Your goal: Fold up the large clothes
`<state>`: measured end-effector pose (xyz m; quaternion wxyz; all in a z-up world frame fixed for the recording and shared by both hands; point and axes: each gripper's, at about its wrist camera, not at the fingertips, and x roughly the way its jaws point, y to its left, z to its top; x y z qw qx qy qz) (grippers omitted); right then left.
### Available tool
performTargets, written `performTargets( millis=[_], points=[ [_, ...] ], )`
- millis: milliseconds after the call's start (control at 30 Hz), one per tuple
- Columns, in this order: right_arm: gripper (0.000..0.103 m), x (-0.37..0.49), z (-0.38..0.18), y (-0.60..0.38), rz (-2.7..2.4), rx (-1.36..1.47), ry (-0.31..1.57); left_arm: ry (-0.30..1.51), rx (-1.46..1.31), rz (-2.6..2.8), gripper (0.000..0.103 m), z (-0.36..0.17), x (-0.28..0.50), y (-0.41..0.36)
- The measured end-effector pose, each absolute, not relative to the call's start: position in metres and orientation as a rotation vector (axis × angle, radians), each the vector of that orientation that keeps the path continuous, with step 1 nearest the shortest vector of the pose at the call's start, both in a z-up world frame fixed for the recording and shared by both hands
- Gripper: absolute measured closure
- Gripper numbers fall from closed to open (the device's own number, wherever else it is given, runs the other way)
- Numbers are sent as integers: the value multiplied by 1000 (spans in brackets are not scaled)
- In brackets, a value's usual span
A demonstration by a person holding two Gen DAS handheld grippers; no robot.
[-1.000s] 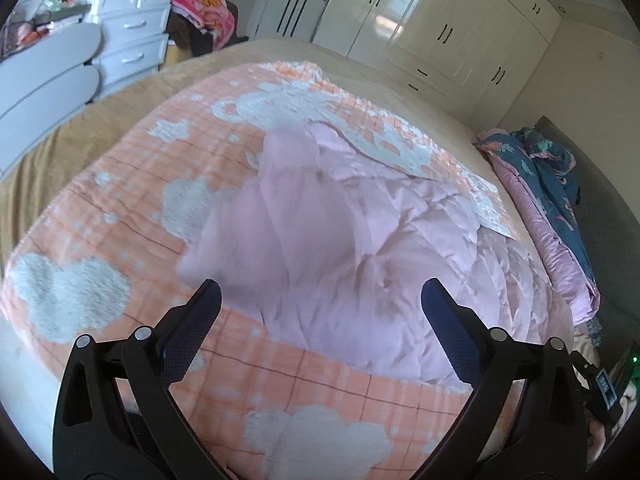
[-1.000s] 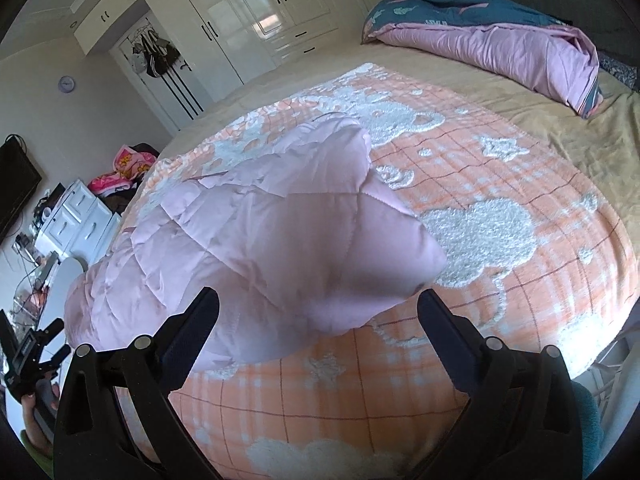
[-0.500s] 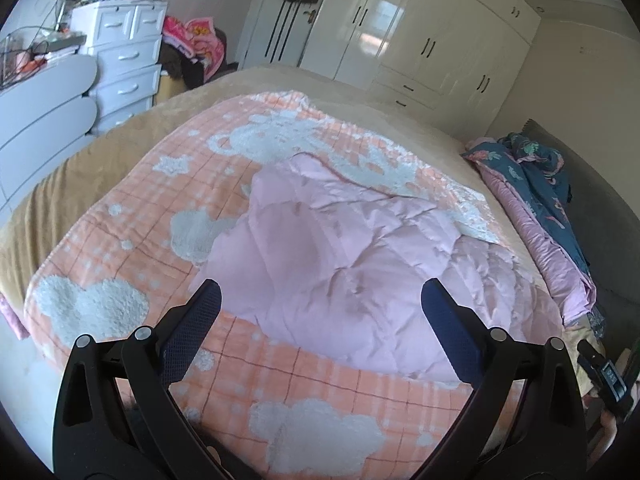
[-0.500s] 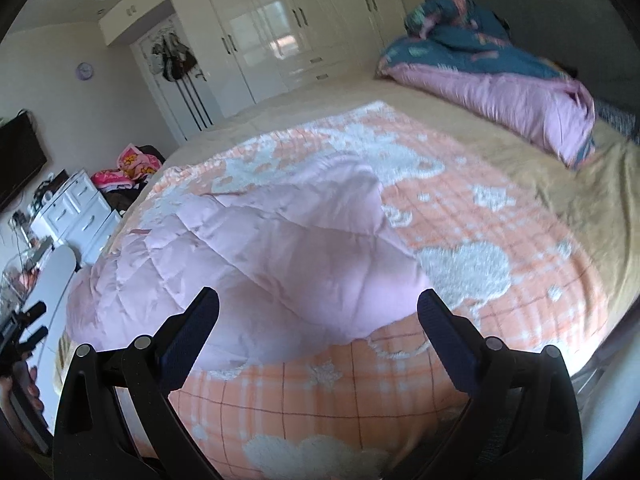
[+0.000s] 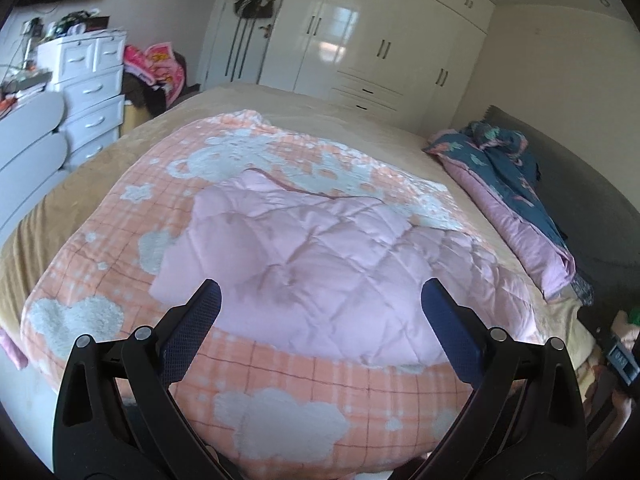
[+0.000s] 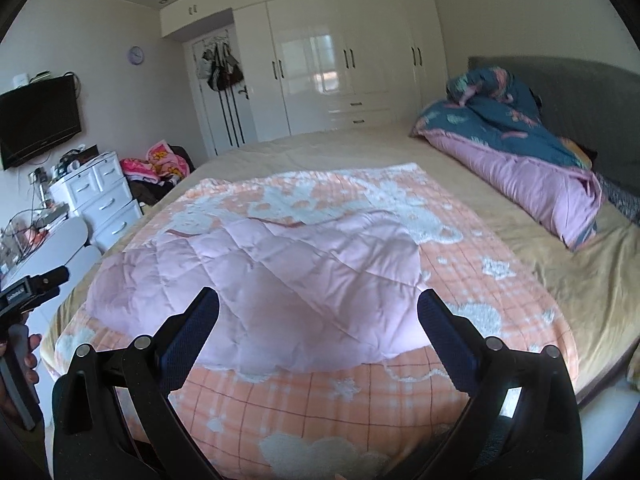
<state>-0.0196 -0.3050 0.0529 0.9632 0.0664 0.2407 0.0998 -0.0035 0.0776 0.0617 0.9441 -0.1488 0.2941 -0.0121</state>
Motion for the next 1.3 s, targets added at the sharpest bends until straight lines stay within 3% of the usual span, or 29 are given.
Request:
performTargets(
  millis=[400,1300],
  points=[
    [4,-53,62,-296,210,95,402,608,-240,-106,9,50,-13,36],
    [4,-24,6,-262,293,80,556,669,-203,-147,9,15,-8,8]
  ],
)
